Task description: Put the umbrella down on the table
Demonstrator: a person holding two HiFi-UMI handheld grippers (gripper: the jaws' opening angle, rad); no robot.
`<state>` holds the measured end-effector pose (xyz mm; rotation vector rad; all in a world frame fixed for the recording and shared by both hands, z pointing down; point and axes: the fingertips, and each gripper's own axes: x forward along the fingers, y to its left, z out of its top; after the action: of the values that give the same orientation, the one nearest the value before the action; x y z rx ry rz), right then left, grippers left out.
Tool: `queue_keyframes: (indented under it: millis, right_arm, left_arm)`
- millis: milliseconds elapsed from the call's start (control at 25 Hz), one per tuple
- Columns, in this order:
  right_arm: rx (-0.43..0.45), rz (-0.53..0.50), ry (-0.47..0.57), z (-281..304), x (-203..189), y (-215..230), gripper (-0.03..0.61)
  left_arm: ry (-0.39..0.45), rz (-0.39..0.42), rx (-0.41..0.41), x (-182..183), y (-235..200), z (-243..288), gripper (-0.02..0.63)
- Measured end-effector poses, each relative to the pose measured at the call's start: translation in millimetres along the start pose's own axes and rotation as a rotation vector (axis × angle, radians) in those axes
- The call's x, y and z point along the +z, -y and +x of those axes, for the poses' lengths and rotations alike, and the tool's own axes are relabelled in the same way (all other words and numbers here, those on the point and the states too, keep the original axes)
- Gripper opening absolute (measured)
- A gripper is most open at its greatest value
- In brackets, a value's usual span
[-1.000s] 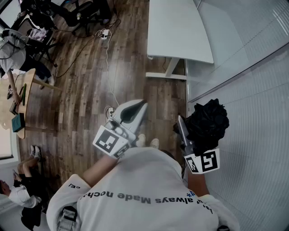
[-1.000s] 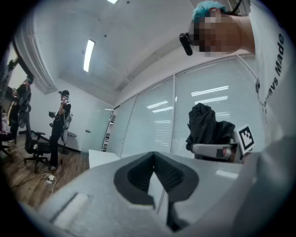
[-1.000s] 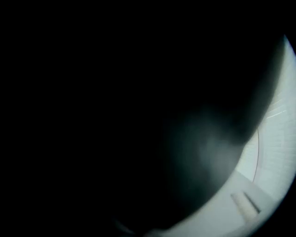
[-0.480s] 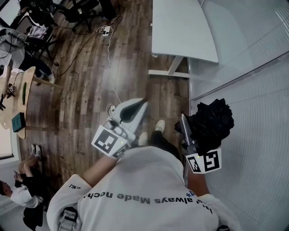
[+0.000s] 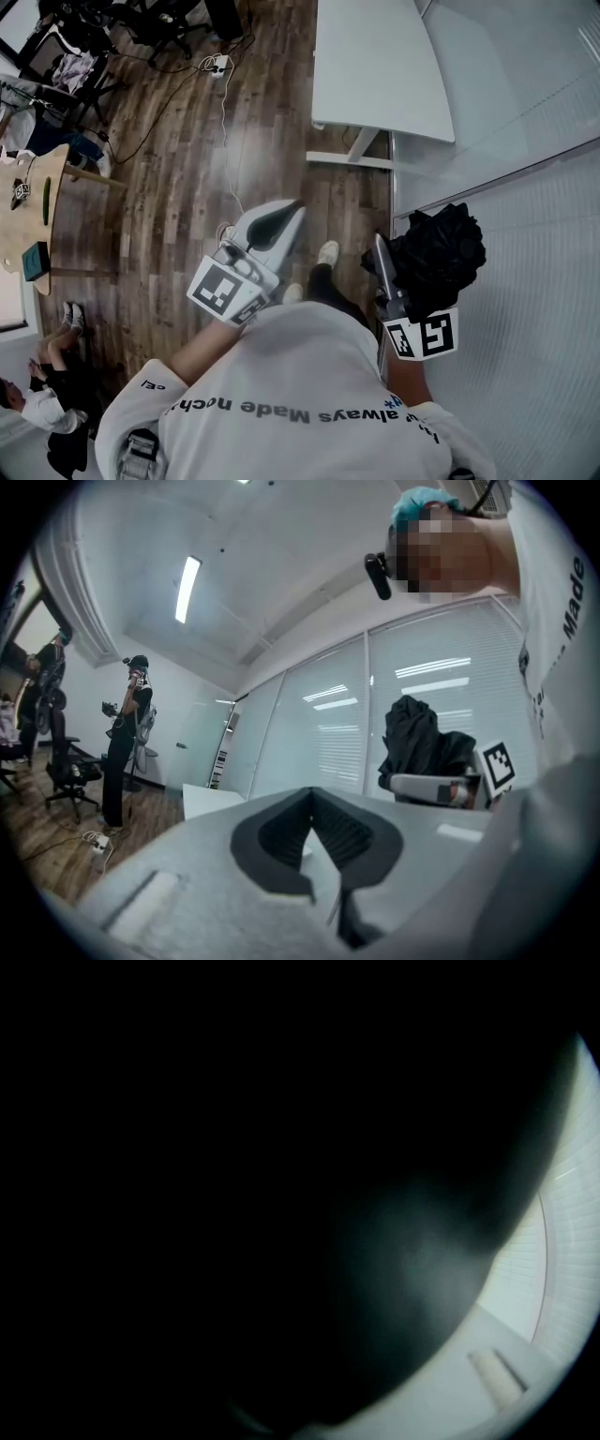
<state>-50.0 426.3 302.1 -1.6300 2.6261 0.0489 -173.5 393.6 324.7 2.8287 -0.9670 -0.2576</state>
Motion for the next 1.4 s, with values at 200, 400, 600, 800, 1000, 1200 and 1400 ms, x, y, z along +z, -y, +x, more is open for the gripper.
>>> queue_keyframes:
  millis: [200,400,600,800,1000,1200,1400]
  right_arm:
    - [-0.012,0.0,0.006,41,2,86,0.247]
    - [-0.028,-0.001,0.02,61,18,145,0.247]
    - [-0.027,0.007,0.021,86,15,220,0.247]
    - [-0.021,0.023,0.004,115,-4,278,0.247]
    - [-0.017,0.036,0.001,137,-2,283,0.247]
    - [-0.025,0.035,-0.004,169,-7,299,0.247]
    - [-0.024,0.037,-0.017,233,-24,324,0.247]
  left_arm:
    - [-0.007,0.015,0.01,0,-28,90,0.003]
    - [-0.002,0.038,0.003,16,-36,151,0.003]
    - [-0.007,0.06,0.007,10,-48,227,0.003]
    - [-0.03,0.058,0.033,-8,-74,285,0.003]
    - [-0.042,0.052,0.037,-5,-94,295,0.003]
    - [-0.039,0.046,0.026,-7,-123,321,0.003]
    - [-0.039,0.04,0.023,-13,-181,357,0.003]
